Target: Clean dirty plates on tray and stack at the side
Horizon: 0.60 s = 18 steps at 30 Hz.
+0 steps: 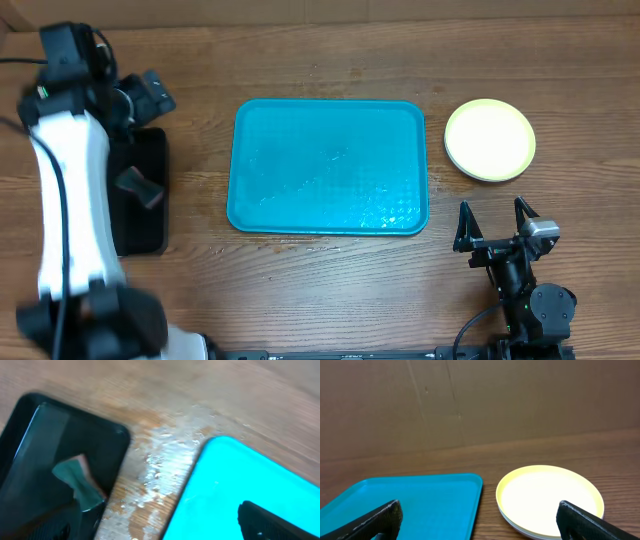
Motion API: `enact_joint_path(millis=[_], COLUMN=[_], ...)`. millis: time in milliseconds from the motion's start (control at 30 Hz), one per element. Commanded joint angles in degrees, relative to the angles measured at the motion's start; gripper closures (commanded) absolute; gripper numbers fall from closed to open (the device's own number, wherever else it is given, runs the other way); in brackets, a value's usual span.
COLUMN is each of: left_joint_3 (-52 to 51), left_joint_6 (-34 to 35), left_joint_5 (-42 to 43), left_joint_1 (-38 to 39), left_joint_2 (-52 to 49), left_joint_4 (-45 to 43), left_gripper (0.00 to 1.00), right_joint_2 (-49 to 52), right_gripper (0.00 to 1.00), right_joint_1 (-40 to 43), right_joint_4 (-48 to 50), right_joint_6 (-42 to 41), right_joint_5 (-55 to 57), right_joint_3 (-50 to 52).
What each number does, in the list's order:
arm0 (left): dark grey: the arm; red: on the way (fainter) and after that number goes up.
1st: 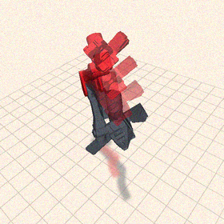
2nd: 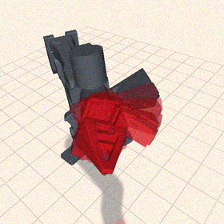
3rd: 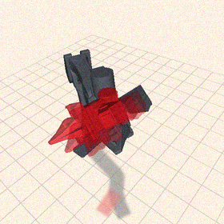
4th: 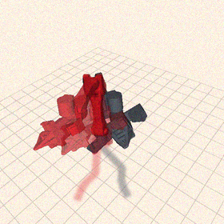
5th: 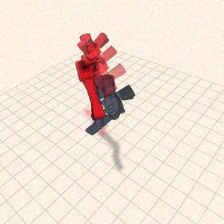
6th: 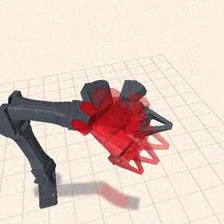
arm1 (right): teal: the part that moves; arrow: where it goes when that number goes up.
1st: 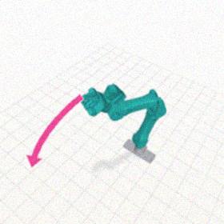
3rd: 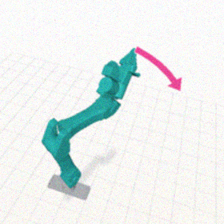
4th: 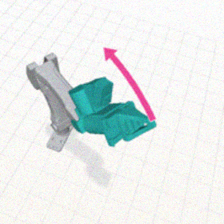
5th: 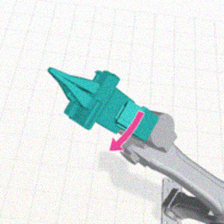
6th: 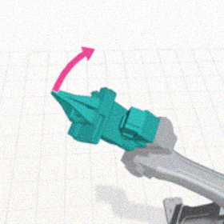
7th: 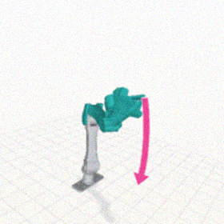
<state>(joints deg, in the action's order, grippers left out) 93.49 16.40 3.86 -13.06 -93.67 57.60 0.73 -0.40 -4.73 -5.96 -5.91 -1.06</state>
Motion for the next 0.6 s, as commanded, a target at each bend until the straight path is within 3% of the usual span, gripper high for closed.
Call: enact_joint_path(millis=[0,67,267,300,567], left_joint_3=[-13.62,-25.11,-44.46,-50.45,-70.31], left_joint_6=[-6.01,-8.11,-8.96,-8.94,-8.94], left_joint_5=[-0.07,1.16,2.21,2.23,5.22], left_joint_1=[3.72,7.04,9.31,9.29,9.33], left_joint_2=[13.0,24.0,45.05,52.3,70.95], left_joint_4=[-5.73,-13.14,-23.08,-25.62,-40.76], left_gripper=[0.0,0.0,0.0,0.01,0.0], right_joint_2=[-0.57,-0.57,-0.57,-0.57,-0.57], right_gripper=[0.0,0.0,0.0,0.0,0.0], right_joint_1=[0.11,0.11,0.11,0.11,0.11], right_joint_4=[0.33,0.33,0.33,0.33,0.33], right_joint_6=[0.13,0.13,0.13,0.13,0.13], right_joint_5=[0.5,0.5,0.5,0.5,0.5], right_joint_3=[0.59,0.59,0.59,0.59,0.59])
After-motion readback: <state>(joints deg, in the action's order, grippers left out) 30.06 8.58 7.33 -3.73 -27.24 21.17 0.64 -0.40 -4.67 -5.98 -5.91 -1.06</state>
